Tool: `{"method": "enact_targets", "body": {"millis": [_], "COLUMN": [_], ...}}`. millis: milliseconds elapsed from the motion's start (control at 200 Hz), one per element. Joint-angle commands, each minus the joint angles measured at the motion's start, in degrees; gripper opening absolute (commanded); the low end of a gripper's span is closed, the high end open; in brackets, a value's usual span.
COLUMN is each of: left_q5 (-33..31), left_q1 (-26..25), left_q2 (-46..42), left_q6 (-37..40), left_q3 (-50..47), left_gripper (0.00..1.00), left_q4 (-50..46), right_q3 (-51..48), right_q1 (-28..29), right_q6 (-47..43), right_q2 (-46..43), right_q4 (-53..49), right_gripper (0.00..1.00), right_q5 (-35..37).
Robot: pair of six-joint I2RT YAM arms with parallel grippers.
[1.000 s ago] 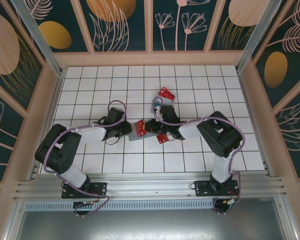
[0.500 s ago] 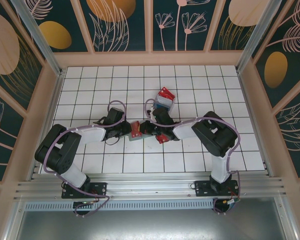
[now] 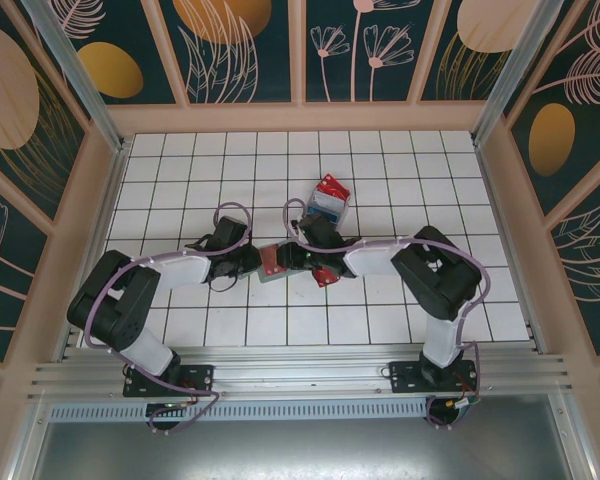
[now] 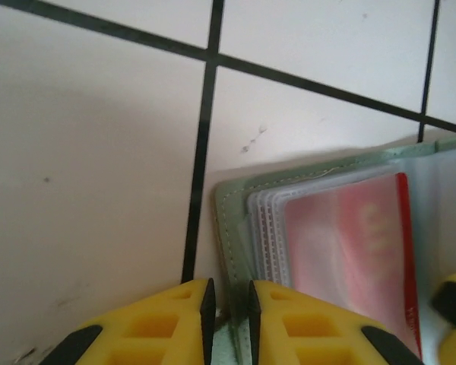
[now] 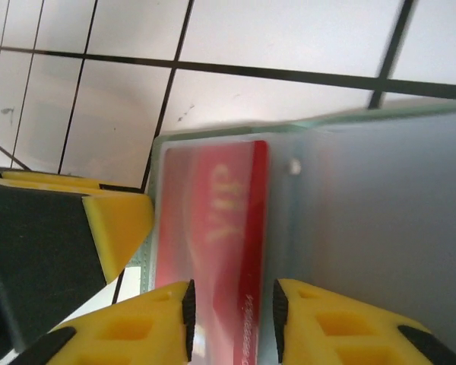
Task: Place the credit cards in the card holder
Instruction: Insert the credit card into the card slot, then rotate the card holder at the center of the table.
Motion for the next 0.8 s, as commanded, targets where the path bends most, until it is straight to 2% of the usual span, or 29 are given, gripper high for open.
{"method": "enact_targets", "body": {"millis": [0, 60, 115, 230, 310, 410, 571, 656, 796], "left_q5": [-1.96, -2.79, -3.87, -7.17, -8.7, -8.93, -7.23, -6.08, -3.88], "left_q1": [-0.17, -0.18, -0.18, -0.09, 0.6, 1.76, 2.01, 2.05, 2.02], "left_q2": [-2.44, -4.05, -5.87, -8.45, -6.77, -0.97, 8.14, 9.2, 7.05], "left_q6": [0.57, 0.7, 0.95, 2.52, 4.7, 7.94, 10.97, 10.78, 8.96], "left_q3": [-0.02, 1.34, 2.89, 7.41, 11.42, 16.02, 21.5, 19.79, 12.37], "left_gripper": [0.25, 0.28, 0.39, 0.41, 0.41, 0.35, 0.21, 0.18, 0.17], "left_q4": [-7.68, -9.81, -11.9, -15.69, -16.99, -16.88, -16.82, -16.0, -13.02], "right_q3": [-0.77, -0.52, -0.62, -1.96, -4.36, -7.65, -9.34, -8.51, -2.14], "right_q1": [-1.28, -1.55, -1.81, -1.84, -1.66, -0.86, -0.5, -0.47, -0.58], "right_q6": [-3.74, -4.72, -5.22, -5.34, -4.36, -3.52, -3.13, -3.39, -5.05], "right_q2": [-5.2, -6.89, -8.43, -10.17, -10.47, -10.5, -8.82, -7.29, -1.04], "right_q4": [-6.64, -8.2, -9.05, -9.86, -9.1, -8.47, -9.36, -8.4, -9.12], "right_gripper": [0.4, 0.42, 0.42, 0.39, 0.31, 0.21, 0.19, 0.19, 0.19], "right_q5": [2.99, 3.66, 3.68, 1.34, -1.39, -2.02, 1.57, 2.28, 3.42]}}
